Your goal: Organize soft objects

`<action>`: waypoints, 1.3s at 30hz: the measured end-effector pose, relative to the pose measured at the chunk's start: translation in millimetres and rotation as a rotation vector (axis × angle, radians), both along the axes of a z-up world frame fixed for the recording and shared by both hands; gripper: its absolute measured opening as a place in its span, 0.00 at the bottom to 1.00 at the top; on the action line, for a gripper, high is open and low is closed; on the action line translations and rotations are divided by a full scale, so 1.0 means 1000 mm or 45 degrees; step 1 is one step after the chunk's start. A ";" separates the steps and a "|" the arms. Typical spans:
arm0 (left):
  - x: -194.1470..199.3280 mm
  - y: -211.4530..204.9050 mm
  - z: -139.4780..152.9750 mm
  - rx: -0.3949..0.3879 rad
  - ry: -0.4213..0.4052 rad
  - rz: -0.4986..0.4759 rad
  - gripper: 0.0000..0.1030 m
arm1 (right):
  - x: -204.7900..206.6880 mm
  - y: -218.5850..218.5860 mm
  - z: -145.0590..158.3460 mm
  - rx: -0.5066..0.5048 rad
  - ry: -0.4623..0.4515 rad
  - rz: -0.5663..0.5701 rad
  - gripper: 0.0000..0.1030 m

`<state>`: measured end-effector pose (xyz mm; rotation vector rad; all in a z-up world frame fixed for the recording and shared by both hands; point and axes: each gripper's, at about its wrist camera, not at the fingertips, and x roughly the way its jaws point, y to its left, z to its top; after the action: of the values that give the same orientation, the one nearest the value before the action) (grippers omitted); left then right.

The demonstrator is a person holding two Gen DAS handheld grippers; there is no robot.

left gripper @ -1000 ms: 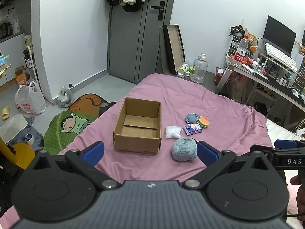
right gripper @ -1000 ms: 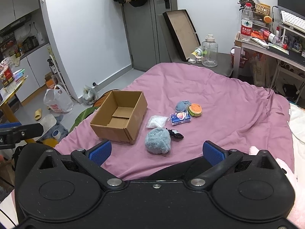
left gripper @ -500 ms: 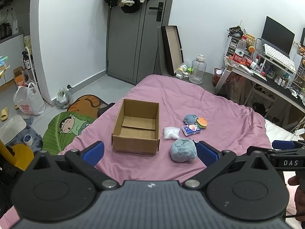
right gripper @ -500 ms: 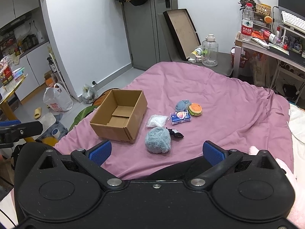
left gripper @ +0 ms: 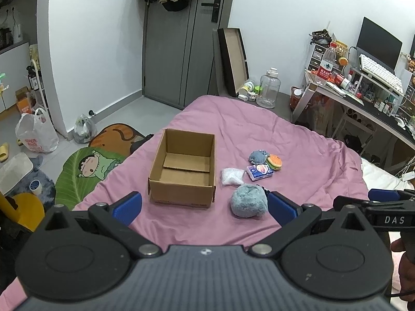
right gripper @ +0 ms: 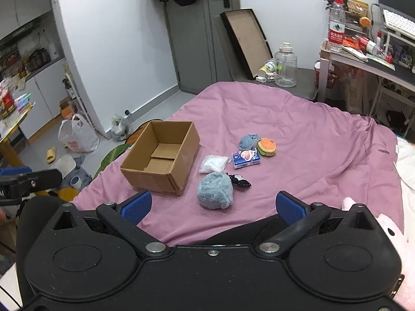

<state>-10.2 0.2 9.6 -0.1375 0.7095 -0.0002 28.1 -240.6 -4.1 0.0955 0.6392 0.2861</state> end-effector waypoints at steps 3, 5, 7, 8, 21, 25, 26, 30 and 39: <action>0.008 -0.002 -0.003 0.009 0.017 -0.012 0.99 | 0.009 -0.006 -0.006 -0.005 0.076 -0.015 1.00; 0.013 -0.002 -0.004 0.005 0.024 -0.009 0.99 | 0.016 -0.010 -0.009 0.012 0.109 -0.014 1.00; 0.020 -0.001 -0.006 -0.006 0.036 -0.009 0.99 | 0.022 -0.012 -0.012 0.030 0.124 -0.016 1.00; 0.023 -0.002 -0.008 -0.009 0.041 -0.008 0.99 | 0.025 -0.013 -0.013 0.035 0.131 -0.016 1.00; 0.069 -0.009 -0.028 -0.036 0.124 0.007 0.99 | 0.069 -0.021 -0.035 0.066 0.258 -0.029 1.00; 0.081 -0.007 -0.031 -0.083 0.139 0.033 0.99 | 0.081 -0.022 -0.036 0.063 0.300 0.004 1.00; 0.084 -0.007 -0.032 -0.096 0.145 0.040 0.97 | 0.084 -0.022 -0.037 0.060 0.311 0.013 1.00; 0.093 -0.006 -0.037 -0.132 0.160 0.068 0.97 | 0.100 -0.022 -0.044 0.038 0.367 -0.007 1.00; 0.116 -0.012 -0.060 -0.167 0.210 0.094 0.91 | 0.124 -0.031 -0.067 0.102 0.443 -0.025 0.99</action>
<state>106.2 -12.0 -50.0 -0.2919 0.8687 0.0355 151.8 -271.3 -71.2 0.2315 0.9716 0.2784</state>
